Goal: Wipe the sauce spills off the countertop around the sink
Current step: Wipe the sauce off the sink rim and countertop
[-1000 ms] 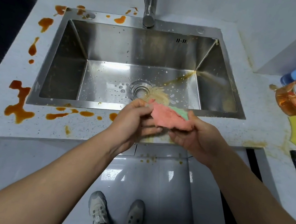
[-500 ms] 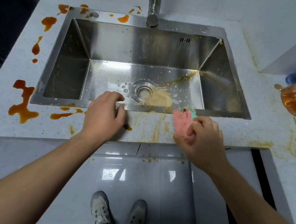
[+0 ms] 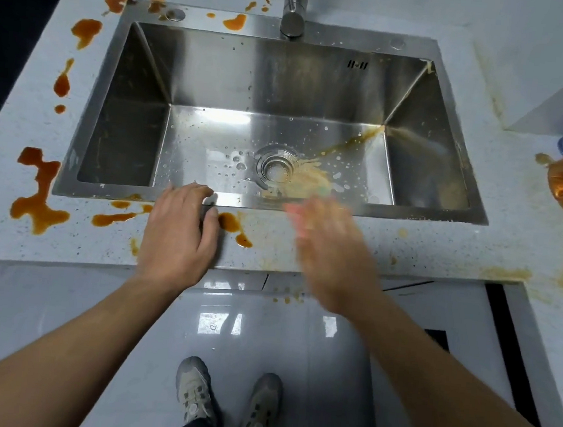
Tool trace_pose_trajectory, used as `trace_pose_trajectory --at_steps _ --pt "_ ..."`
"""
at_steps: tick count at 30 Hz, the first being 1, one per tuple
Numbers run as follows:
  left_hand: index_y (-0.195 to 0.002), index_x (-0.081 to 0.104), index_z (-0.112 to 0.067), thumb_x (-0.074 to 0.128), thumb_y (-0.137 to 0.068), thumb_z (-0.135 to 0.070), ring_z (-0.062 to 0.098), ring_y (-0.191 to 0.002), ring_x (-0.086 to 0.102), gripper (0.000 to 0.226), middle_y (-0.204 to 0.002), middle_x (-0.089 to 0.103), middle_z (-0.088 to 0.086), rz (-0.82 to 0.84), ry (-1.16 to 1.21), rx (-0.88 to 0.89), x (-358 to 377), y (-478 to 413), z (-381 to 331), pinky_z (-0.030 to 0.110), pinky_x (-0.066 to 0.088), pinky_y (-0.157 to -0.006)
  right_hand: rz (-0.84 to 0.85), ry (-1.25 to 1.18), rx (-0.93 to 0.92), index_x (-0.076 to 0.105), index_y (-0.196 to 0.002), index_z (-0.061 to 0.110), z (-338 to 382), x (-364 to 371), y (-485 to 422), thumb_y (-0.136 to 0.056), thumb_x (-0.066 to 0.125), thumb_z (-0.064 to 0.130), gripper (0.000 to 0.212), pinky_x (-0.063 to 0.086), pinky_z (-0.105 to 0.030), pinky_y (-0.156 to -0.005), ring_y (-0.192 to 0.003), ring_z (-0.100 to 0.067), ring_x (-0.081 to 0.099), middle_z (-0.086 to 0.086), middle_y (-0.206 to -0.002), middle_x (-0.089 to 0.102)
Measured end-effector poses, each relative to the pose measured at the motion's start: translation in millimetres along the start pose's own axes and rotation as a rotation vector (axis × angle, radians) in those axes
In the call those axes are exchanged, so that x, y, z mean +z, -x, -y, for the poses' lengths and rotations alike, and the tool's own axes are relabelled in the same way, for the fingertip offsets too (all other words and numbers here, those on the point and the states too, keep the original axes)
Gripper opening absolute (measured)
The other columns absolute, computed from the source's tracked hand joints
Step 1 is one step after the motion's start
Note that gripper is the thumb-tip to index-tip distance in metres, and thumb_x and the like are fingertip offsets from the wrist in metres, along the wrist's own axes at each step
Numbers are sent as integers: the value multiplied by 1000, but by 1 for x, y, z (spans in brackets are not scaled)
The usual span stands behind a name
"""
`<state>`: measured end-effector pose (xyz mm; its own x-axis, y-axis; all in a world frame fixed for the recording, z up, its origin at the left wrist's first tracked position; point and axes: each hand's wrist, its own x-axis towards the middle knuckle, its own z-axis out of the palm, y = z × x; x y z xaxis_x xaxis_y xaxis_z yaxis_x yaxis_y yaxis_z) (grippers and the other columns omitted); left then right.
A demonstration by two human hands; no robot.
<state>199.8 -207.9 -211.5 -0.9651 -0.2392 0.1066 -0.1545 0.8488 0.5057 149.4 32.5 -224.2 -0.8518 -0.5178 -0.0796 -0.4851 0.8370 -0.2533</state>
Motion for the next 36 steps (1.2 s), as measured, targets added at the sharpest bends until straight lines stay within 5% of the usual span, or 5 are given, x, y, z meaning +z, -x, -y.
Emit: trace_pose_trajectory --at_steps 10,16,23,29,36 --pt "-124 58 -10 35 -100 -23 20 -111 55 35 -110 65 4 -25 50 -3 5 0 7 42 19 -125 34 11 -165 17 -164 15 67 13 -15 -102 14 34 65 5 -48 -129 -160 -26 -1 -8 -173 9" --pt "-125 58 -11 37 -101 -24 15 -111 52 35 -111 66 3 -10 89 21 1 0 6 44 20 -124 -70 69 435 12 -163 8 -1 -1 0 -98 8 41 73 6 -57 -128 -158 -39 3 -19 -171 9" --pt "-128 59 -11 39 -102 -26 18 -120 52 36 -119 62 -2 -44 244 -21 -38 3 31 47 37 -114 -33 10 -120 27 -162 20 106 29 -7 -105 22 27 58 9 -54 -128 -158 -36 11 -15 -169 21" --pt "-114 61 -10 43 -100 -23 27 -106 56 25 -113 63 9 -58 24 42 -96 -2 124 45 44 -94 -168 86 469 27 -160 8 90 30 -18 -102 18 30 62 24 -65 -120 -151 -50 22 -27 -163 29" --pt "-126 58 -8 38 -102 -35 35 -127 46 41 -136 54 16 -66 -140 -78 -126 -9 211 51 32 -110 -78 23 23 28 -161 19 233 62 -52 -99 24 25 62 17 -57 -125 -157 -39 12 -17 -169 22"
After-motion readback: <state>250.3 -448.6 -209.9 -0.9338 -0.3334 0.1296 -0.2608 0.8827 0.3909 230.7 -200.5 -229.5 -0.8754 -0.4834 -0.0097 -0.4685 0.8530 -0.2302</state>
